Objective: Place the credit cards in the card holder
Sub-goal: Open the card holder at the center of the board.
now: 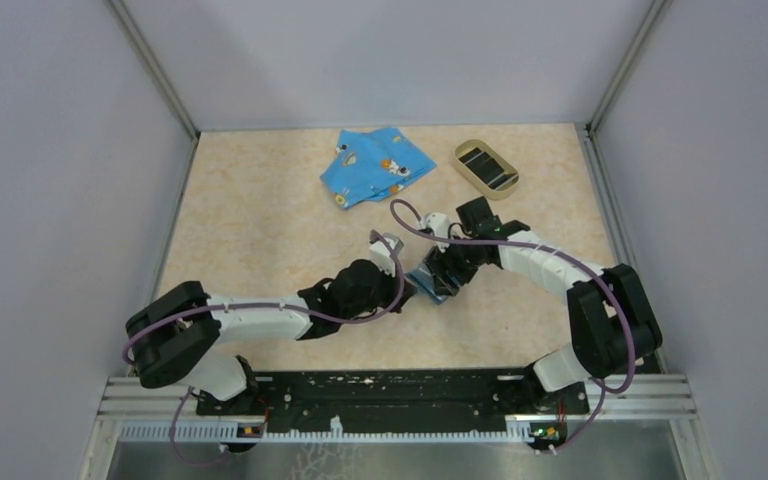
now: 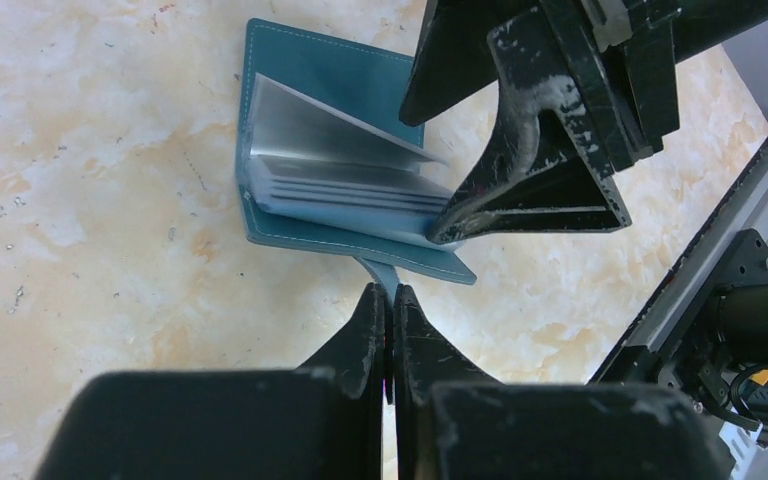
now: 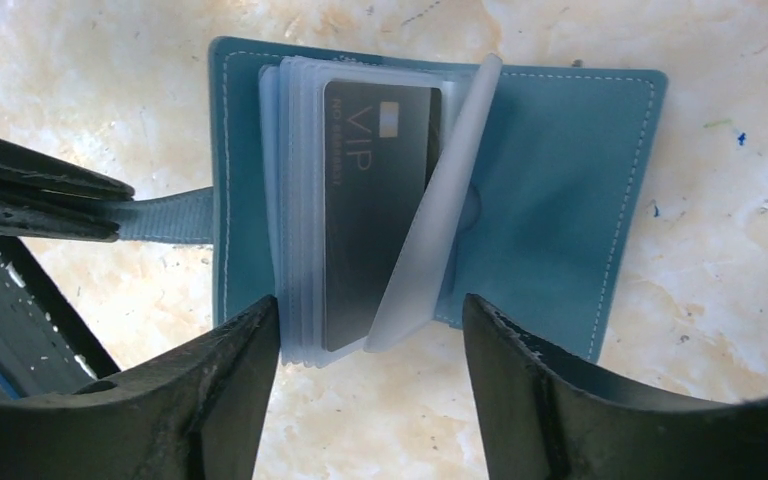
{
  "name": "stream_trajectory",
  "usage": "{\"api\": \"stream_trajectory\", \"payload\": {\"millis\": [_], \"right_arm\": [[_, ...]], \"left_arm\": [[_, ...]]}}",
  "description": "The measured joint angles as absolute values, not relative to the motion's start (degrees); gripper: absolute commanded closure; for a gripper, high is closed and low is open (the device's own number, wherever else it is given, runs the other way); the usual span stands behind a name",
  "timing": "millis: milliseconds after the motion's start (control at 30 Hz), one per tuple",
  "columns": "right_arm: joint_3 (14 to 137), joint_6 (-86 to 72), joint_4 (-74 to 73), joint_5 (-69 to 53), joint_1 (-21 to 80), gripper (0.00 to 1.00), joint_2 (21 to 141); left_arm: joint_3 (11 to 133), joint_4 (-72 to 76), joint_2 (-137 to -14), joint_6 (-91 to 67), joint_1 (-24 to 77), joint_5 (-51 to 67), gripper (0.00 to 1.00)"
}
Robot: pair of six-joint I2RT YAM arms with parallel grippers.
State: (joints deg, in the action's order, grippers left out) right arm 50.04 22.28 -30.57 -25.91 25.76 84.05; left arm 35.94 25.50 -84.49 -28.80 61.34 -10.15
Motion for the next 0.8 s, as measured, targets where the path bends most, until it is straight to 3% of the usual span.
{"api": "stream_trajectory", "payload": {"millis": [167,333,800], "right_arm": [[50.04,21.37,-29.89,-24.4,25.54,0.38,84.05],[50.04,20.93,-30.04,-28.1,22.96,0.3,84.05],[50.06,21.96,-31.4,-35.55,22.22,0.31,84.18]], "left_arm": [[35.86,25.43,-84.44,-28.62,60.49,-9.52,1.0],[34.89,25.43,-84.33,-28.53,59.33,-7.86,1.0],[34.2,25.61,-85.41,-28.51,58.98,-4.21,1.0]]}}
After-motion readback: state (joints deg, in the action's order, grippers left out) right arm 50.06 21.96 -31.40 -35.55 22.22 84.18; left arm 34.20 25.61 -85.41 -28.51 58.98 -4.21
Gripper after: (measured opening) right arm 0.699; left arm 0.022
